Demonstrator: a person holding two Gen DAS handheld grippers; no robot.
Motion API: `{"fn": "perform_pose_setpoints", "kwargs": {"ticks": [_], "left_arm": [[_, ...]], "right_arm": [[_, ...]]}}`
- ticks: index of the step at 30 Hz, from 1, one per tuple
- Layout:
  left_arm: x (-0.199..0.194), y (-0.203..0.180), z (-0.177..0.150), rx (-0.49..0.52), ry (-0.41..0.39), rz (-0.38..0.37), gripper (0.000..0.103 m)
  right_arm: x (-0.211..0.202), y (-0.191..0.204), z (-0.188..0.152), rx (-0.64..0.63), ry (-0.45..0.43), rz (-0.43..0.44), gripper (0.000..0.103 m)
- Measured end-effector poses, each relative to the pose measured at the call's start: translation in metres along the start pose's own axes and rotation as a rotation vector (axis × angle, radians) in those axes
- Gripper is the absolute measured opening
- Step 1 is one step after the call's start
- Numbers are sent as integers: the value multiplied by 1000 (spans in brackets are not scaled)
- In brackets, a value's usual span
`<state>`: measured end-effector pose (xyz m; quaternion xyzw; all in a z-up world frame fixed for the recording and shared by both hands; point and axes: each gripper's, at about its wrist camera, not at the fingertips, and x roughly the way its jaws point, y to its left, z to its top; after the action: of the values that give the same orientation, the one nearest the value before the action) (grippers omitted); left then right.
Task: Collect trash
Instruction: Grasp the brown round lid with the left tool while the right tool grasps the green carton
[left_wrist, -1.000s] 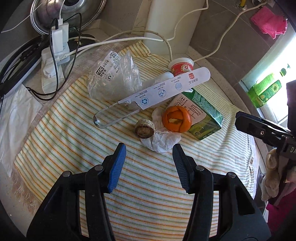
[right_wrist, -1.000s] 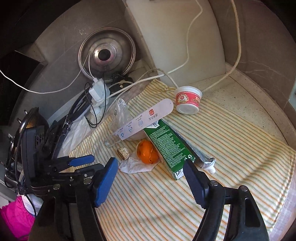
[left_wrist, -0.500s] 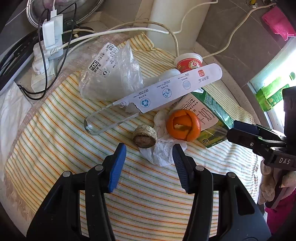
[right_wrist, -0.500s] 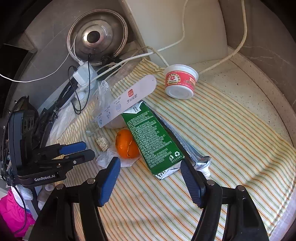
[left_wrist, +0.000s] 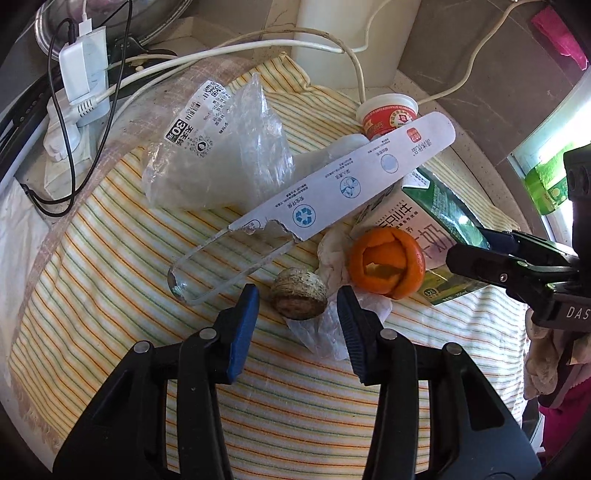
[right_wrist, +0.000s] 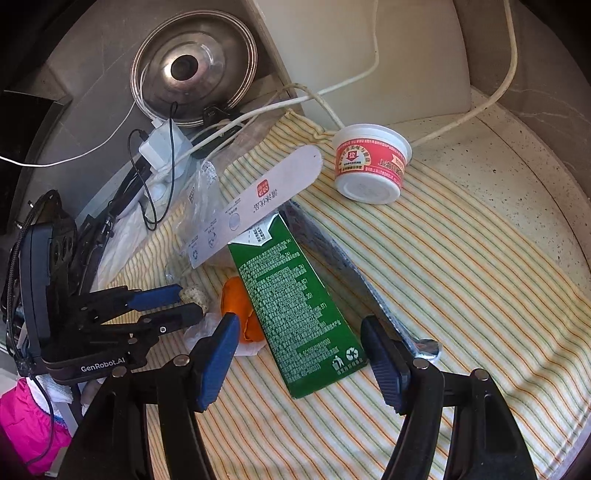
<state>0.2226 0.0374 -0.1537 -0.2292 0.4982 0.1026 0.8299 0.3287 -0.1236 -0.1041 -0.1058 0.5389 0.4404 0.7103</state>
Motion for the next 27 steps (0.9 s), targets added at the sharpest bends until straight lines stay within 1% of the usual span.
{"fn": "perform_pose_setpoints", "kwargs": {"ticks": [1,4,8,9,10,12,13,14,19,27], "left_arm": [[1,0,0,5,4,3,38],[5,0,1,9,11,5,34],[4,-2,1,15,5,10,33],[4,-3,1,19,3,13,33],[3,-4,1,26,0,16,33],[2,-8,2,39,-4,22,32],[1,-9,1,42,-6,22,32],[0,-9,1,43,-9,20,32],[-13,-8,-3,40,-30,7,32],[-39,-3,-18,42,-60,-14,32]], "right_arm": [[2,1,2,-5,3,-2,71],[9,4,6,-23,12,-10,71],[18,9,11,-46,17,-22,71],[18,9,12,-44,15,-24,69],[18,9,13,-41,15,-19,67],[18,10,13,-30,17,-5,50],[17,10,14,-28,18,-4,47],[16,10,13,-27,19,-4,41],[8,13,7,-21,11,-24,40],[-17,15,-13,39,-33,-30,40]]}}
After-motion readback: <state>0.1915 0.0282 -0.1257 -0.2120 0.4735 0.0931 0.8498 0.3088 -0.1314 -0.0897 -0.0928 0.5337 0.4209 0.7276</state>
